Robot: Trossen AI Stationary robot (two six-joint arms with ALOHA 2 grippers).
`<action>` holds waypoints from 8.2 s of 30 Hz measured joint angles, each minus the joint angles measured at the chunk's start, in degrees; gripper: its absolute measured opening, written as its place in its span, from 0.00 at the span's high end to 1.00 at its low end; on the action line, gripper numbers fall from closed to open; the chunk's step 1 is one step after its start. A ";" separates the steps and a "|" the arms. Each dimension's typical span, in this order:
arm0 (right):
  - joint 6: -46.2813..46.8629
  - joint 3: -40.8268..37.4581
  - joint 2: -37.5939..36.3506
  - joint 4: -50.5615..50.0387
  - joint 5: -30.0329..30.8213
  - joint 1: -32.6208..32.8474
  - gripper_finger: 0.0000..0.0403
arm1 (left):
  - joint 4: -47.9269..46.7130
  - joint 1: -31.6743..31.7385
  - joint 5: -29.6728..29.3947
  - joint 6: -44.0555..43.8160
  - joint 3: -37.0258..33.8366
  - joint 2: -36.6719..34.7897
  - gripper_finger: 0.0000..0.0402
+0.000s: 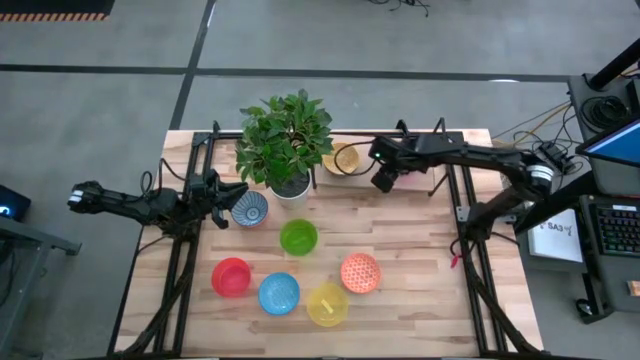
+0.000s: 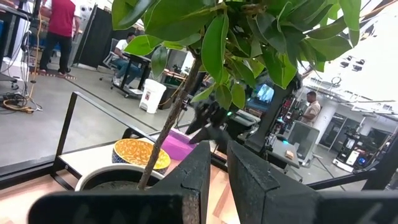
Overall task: Place and stack bowls onto a shelf
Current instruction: Stack the green bowl on the purple bowl on the shelf, then stack the orange patterned bowl on the yellow patterned bowl on the shelf
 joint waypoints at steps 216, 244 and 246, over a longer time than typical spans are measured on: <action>14.04 -11.63 -8.38 27.39 -22.97 31.89 0.97 | 2.55 -0.02 0.02 6.62 1.48 1.73 0.91; 8.10 6.00 16.03 7.51 -24.17 34.41 0.46 | -1.28 -0.01 0.15 22.79 11.04 2.35 0.91; 8.09 5.88 16.92 7.67 -23.31 34.39 0.46 | -1.55 -0.02 0.15 22.99 10.98 2.48 0.91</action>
